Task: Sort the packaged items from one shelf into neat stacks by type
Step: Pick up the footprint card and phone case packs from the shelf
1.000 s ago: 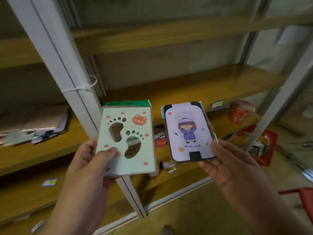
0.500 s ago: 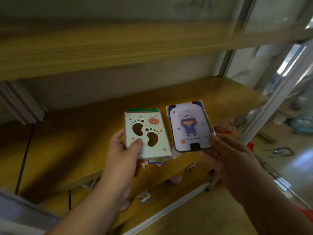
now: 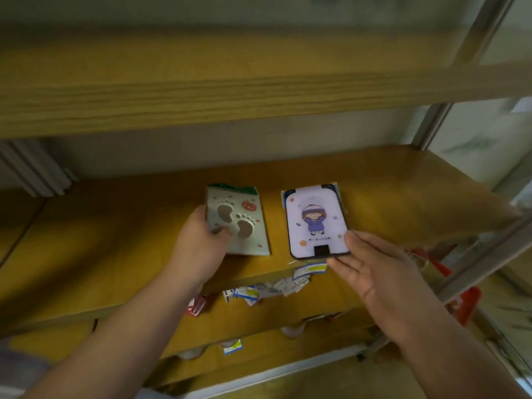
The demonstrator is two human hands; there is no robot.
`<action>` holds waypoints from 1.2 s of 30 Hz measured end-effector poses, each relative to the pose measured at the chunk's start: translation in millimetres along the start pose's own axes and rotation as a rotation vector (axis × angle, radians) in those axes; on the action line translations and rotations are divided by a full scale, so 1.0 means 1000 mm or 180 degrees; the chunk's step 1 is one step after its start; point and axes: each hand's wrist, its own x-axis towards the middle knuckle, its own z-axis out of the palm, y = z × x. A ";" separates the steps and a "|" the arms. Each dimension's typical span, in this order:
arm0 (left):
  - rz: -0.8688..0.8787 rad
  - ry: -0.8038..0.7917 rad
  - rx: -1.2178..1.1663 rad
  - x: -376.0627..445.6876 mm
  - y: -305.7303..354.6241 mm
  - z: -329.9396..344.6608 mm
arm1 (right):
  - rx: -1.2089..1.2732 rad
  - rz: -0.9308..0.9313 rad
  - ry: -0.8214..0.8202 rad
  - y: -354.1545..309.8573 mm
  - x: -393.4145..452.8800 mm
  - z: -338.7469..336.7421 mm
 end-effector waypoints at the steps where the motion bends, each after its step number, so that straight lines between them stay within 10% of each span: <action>1: 0.0079 0.0075 0.0310 -0.001 0.000 0.001 | -0.0078 0.0038 -0.0091 -0.003 0.006 -0.005; 11: -0.0078 0.0656 0.2110 -0.014 -0.003 0.021 | -0.1145 -0.0035 -0.0698 -0.018 0.050 -0.031; 21: -0.0054 0.0984 0.1707 -0.054 0.012 0.038 | -0.1852 -0.0347 -0.1002 -0.032 0.089 -0.040; 36: 0.0022 0.1160 0.1864 -0.083 0.016 0.034 | -0.4925 -0.1929 -0.0488 -0.046 0.084 -0.043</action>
